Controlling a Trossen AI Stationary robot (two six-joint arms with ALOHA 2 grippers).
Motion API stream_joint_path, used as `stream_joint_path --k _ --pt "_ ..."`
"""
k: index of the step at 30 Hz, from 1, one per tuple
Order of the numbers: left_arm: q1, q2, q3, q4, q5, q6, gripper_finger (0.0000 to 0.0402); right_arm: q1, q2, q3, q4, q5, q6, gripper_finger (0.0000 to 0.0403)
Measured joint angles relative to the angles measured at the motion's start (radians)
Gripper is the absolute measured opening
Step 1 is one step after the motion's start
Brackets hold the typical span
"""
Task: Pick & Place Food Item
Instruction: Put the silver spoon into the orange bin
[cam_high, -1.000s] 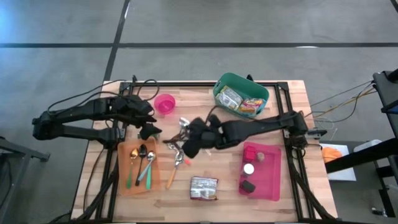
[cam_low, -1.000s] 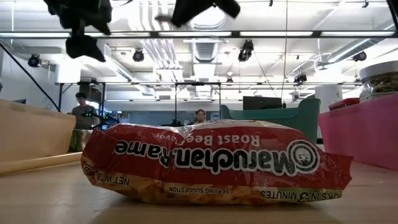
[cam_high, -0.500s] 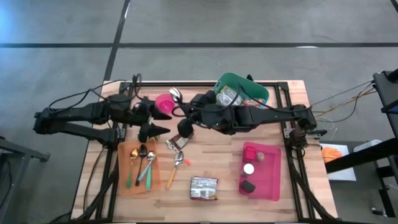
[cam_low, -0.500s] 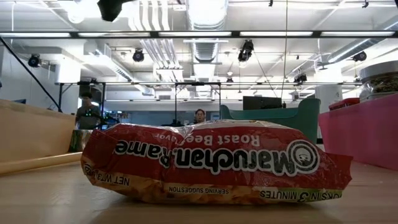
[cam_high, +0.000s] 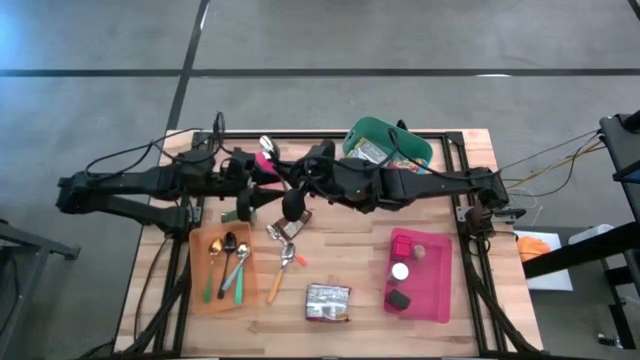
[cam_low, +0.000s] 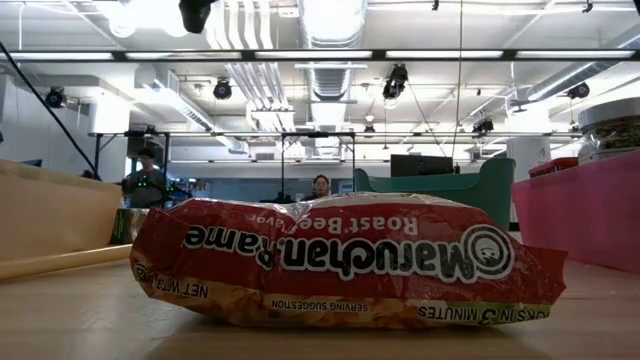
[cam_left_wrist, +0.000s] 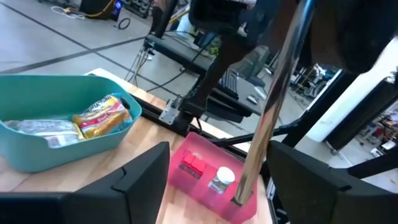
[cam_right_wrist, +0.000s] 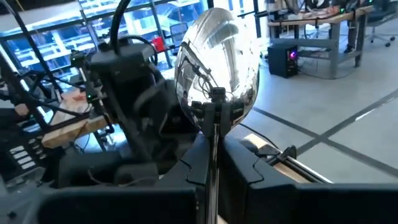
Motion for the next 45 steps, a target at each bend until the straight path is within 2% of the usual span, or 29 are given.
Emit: stream_joint_path --k 7,14,17,23,25,33,45 --pt "0.000 0.051 0.004 0.062 0.041 0.004 0.0267 -0.007 0.000 -0.006 0.003 -0.007 0.000 0.0011" --pt "0.000 0.049 0.008 0.097 0.026 0.031 0.0256 -0.009 0.000 -0.007 0.005 -0.024 -0.011 0.0011" --pt "0.000 0.049 0.008 0.106 0.026 0.048 0.0213 -0.013 0.000 -0.007 0.006 -0.029 -0.014 0.0011" --pt "0.000 0.050 0.008 0.124 0.032 0.080 0.0051 -0.017 0.000 -0.008 0.009 -0.051 -0.017 0.0011" --pt "0.000 0.050 0.007 0.128 0.033 0.080 0.0018 -0.017 0.000 -0.009 0.011 -0.050 -0.017 0.0011" --pt "0.000 0.049 0.008 0.137 0.030 0.078 0.0002 -0.017 0.000 -0.012 0.010 -0.051 -0.020 0.0010" --pt "0.000 0.049 0.008 0.136 0.034 0.071 0.0000 -0.017 0.000 -0.012 0.010 -0.053 -0.018 0.0011"
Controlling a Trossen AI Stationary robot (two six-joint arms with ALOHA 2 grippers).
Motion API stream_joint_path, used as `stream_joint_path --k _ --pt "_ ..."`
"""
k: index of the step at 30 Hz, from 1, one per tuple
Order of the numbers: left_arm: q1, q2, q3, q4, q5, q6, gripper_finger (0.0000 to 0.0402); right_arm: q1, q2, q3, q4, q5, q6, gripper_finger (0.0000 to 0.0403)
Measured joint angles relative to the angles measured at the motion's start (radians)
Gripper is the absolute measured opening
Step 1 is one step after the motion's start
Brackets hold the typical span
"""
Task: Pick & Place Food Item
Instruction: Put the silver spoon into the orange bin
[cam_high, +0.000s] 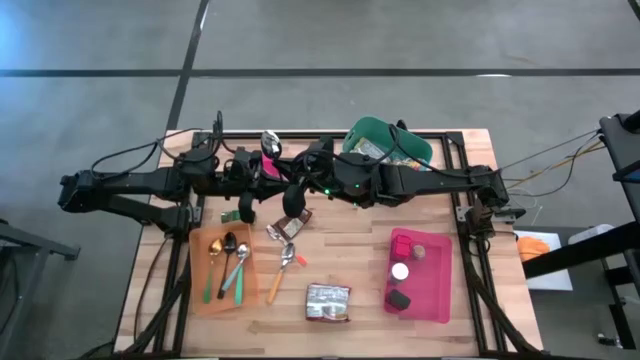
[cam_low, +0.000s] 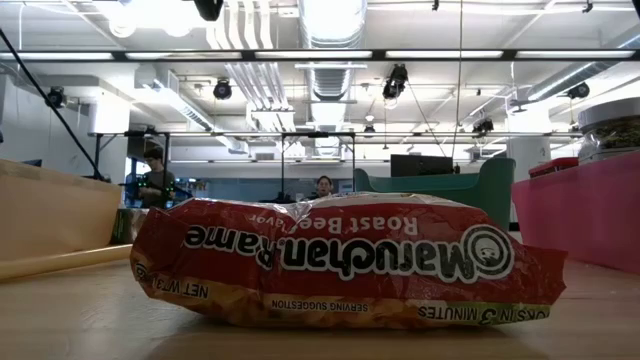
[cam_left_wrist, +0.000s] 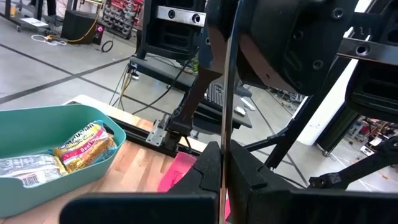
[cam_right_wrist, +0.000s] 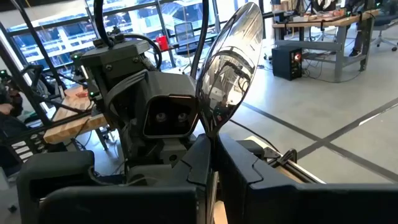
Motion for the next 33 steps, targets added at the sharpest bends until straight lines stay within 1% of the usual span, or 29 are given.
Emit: stream_joint_path --k 7,9,11,13,16,19,23,28,33 --pt "0.000 0.000 0.000 -0.002 0.028 -0.019 0.0000 0.001 0.000 0.000 0.000 -0.004 0.004 0.0013" --pt "0.000 -0.002 0.000 -0.008 0.030 -0.019 0.0000 0.001 0.000 -0.001 -0.001 -0.018 0.004 0.0018" --pt "0.000 -0.003 0.000 -0.011 0.035 -0.018 0.0000 0.000 0.000 -0.001 0.003 -0.056 0.010 0.0038" --pt "0.000 -0.006 0.000 -0.021 0.036 -0.018 0.0000 0.000 0.000 -0.001 -0.001 -0.075 0.024 0.0069" --pt "0.000 -0.010 0.002 -0.039 0.036 -0.020 0.0000 0.001 0.000 -0.002 -0.004 -0.079 0.031 0.0124" --pt "0.001 -0.015 0.021 -0.091 0.033 -0.022 0.0000 0.002 0.002 -0.003 -0.006 -0.083 0.031 0.0174" --pt "0.001 -0.015 0.050 -0.169 0.033 -0.014 0.0000 0.002 0.002 -0.003 -0.009 -0.083 0.030 0.0224" --pt "0.001 -0.029 0.083 -0.300 0.033 0.008 0.0000 0.002 0.002 -0.003 -0.052 -0.080 0.032 0.0259" --pt "0.001 -0.051 0.135 -0.507 0.031 0.008 0.0000 0.002 0.000 0.002 -0.153 -0.077 0.086 0.0269"
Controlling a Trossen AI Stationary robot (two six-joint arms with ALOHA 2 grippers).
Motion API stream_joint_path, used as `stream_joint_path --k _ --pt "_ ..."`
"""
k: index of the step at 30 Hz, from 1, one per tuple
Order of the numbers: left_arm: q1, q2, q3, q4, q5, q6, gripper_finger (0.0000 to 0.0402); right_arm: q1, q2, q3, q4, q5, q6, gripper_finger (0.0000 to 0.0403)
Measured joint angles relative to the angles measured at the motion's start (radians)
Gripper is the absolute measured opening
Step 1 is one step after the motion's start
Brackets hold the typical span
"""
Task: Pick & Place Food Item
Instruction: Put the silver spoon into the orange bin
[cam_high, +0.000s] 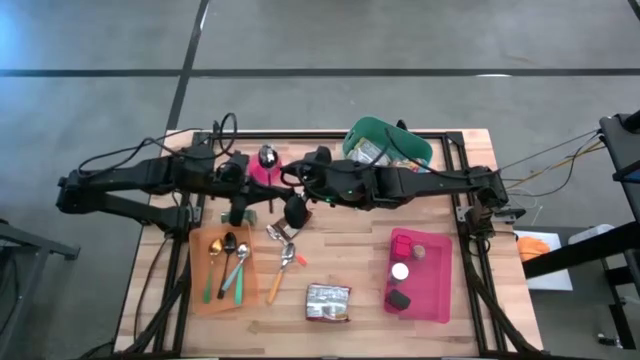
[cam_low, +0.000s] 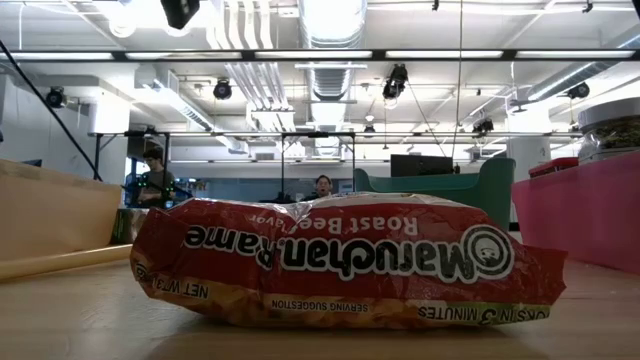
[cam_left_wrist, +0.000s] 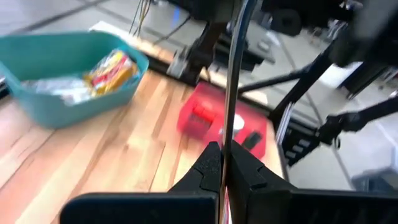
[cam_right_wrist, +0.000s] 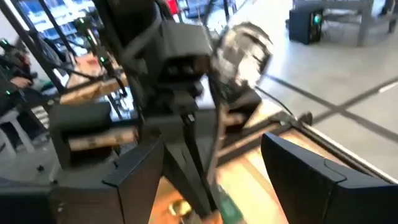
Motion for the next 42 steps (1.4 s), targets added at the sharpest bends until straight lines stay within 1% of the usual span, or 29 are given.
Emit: stream_joint_path --k 7,12,15,18,21,24,36,39,42 --pt "0.000 -0.036 0.051 -0.290 0.000 -0.062 0.0000 -0.001 -0.002 0.000 -0.108 0.003 0.028 0.0270" --pt "-0.003 -0.065 0.058 -0.457 0.006 -0.129 0.0000 0.000 -0.003 0.000 -0.218 0.003 0.121 0.0270" --pt "-0.014 -0.077 0.057 -0.545 0.032 -0.178 0.0000 -0.001 -0.003 0.000 -0.291 0.003 0.170 0.0270" --pt "-0.043 -0.076 0.056 -0.665 0.046 -0.228 0.0000 0.000 -0.003 0.000 -0.362 0.003 0.205 0.0270" --pt "-0.102 -0.071 0.054 -0.769 0.047 -0.294 0.0000 0.003 -0.003 0.000 -0.411 0.003 0.231 0.0270" --pt "-0.186 -0.070 0.030 -0.799 0.046 -0.375 0.0000 0.006 -0.003 -0.001 -0.434 0.003 0.243 0.0270" --pt "-0.553 -0.081 -0.130 -0.779 0.004 -0.742 0.0000 0.015 -0.003 -0.006 -0.440 0.003 0.253 0.0270" --pt "-0.639 -0.082 -0.173 -0.762 -0.001 -0.837 0.0000 0.015 -0.003 -0.006 -0.444 0.003 0.265 0.0270" --pt "-0.717 -0.083 -0.224 -0.708 -0.003 -0.928 0.0000 0.015 -0.003 -0.006 -0.447 0.003 0.282 0.0270"
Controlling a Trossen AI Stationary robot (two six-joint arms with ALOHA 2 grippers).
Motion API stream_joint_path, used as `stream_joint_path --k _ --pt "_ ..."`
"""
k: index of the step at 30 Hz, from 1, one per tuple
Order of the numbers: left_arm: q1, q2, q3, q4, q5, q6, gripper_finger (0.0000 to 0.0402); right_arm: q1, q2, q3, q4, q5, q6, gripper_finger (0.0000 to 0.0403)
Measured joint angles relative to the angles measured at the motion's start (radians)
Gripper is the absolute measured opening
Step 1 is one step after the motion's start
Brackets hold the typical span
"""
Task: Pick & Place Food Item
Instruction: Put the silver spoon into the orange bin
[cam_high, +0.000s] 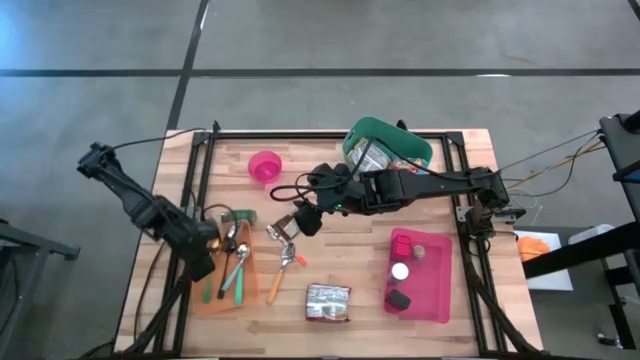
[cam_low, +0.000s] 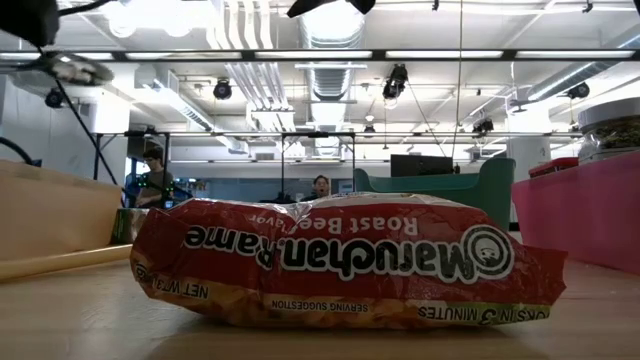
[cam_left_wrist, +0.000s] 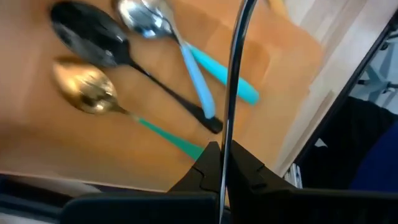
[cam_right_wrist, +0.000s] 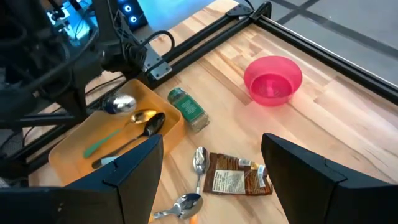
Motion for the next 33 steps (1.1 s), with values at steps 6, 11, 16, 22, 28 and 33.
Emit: stream_joint_path --k 6,11,16,22,28,33 --pt "-0.082 0.001 -0.130 0.194 -0.005 -0.146 0.0000 0.004 0.000 0.000 0.000 0.000 0.004 0.0270" --pt "-0.099 0.001 -0.228 0.276 -0.021 -0.267 0.0000 0.011 0.000 0.000 0.000 0.000 0.026 0.0270" --pt "-0.101 0.001 -0.293 0.396 -0.038 -0.316 0.0000 0.032 0.000 0.000 -0.021 -0.024 0.070 0.0270" --pt "-0.101 0.001 -0.337 0.440 -0.066 -0.395 0.0000 0.083 0.000 0.000 -0.104 -0.168 0.075 0.0270" --pt "-0.101 0.003 -0.377 0.451 -0.076 -0.482 0.0000 0.145 0.002 -0.019 -0.203 -0.215 0.134 0.0270" --pt "-0.101 0.003 -0.397 0.473 -0.076 -0.514 0.0000 0.216 0.003 -0.094 -0.164 -0.243 0.215 0.0270"
